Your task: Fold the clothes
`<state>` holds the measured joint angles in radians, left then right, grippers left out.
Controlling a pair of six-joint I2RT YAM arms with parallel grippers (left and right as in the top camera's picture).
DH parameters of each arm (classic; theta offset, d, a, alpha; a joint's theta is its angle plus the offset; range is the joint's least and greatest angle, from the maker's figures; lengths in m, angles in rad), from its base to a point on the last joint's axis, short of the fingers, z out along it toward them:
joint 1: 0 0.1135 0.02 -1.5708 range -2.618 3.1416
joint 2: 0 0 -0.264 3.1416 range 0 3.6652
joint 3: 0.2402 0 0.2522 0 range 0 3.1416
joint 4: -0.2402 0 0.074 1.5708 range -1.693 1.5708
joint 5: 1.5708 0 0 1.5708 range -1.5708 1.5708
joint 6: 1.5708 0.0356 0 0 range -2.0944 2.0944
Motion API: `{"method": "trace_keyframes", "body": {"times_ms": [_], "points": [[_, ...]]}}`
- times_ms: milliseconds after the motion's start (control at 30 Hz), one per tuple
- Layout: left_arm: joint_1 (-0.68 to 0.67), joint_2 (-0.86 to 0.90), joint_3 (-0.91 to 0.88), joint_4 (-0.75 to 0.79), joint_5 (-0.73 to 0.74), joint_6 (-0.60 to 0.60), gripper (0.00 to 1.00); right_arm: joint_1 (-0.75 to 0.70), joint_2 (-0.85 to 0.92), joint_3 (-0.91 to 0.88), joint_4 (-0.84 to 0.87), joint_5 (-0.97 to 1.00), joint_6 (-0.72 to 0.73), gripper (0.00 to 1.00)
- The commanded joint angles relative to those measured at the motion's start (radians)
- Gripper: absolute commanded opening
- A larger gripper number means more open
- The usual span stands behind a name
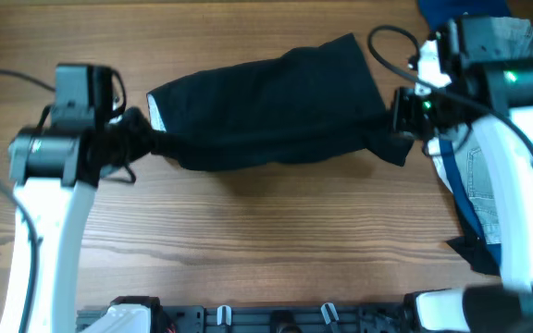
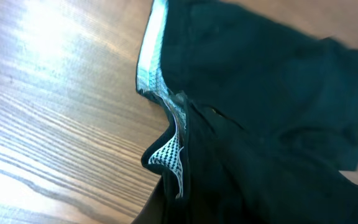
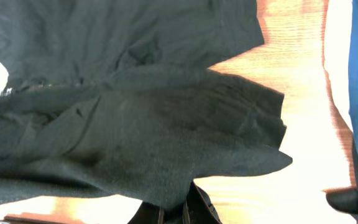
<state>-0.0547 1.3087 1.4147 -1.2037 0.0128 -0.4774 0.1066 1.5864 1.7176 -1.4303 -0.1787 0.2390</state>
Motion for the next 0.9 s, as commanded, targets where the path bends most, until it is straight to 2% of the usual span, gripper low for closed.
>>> {"method": "trace_keyframes", "body": {"times_ms": [0,233,300,333,367,400,433,467,500,533,567,667,733,867], "points": [[0.0,0.154,0.003,0.114,-0.052,-0.014,0.04,-0.005,0.144,0.015,0.117,0.026,-0.03,0.04],[-0.003,0.477,0.003,0.573,-0.066,-0.006,0.04,-0.004,0.322,0.015,0.585,0.026,-0.029,0.04],[-0.023,0.56,0.003,0.705,-0.066,-0.006,0.04,-0.004,0.394,0.015,0.677,-0.004,-0.022,0.09],[-0.035,0.592,0.003,0.76,-0.066,-0.006,0.07,-0.003,0.428,0.015,0.71,-0.013,-0.009,0.14],[-0.046,0.618,0.003,0.807,-0.067,-0.006,0.13,-0.003,0.458,0.015,0.735,-0.013,0.004,0.14],[-0.056,0.642,0.003,0.861,-0.067,-0.005,0.28,-0.003,0.495,0.015,0.761,-0.013,0.016,0.21],[-0.062,0.658,0.003,0.905,-0.067,-0.002,0.49,-0.003,0.517,0.015,0.783,-0.013,0.023,0.45],[-0.064,0.668,0.003,0.943,-0.067,-0.002,0.76,-0.003,0.529,0.015,0.803,-0.013,0.021,0.71],[-0.064,0.668,0.003,0.97,-0.073,-0.002,0.91,-0.003,0.531,0.015,0.822,-0.013,0.014,0.84],[-0.063,0.665,0.003,0.995,-0.101,-0.002,1.0,-0.003,0.529,0.016,0.839,-0.014,0.0,0.95],[-0.061,0.658,0.003,1.006,-0.125,-0.001,1.0,-0.003,0.523,0.021,0.842,-0.022,-0.003,1.0],[-0.046,0.593,0.003,0.948,-0.134,0.002,1.0,-0.007,0.496,0.089,0.779,-0.142,-0.004,0.99],[-0.043,0.546,0.003,0.816,-0.134,0.003,1.0,-0.005,0.491,0.103,0.7,-0.148,-0.012,0.99],[-0.043,0.556,0.003,0.526,-0.115,0.044,1.0,0.001,0.494,0.041,0.553,-0.077,-0.084,0.87]]}}
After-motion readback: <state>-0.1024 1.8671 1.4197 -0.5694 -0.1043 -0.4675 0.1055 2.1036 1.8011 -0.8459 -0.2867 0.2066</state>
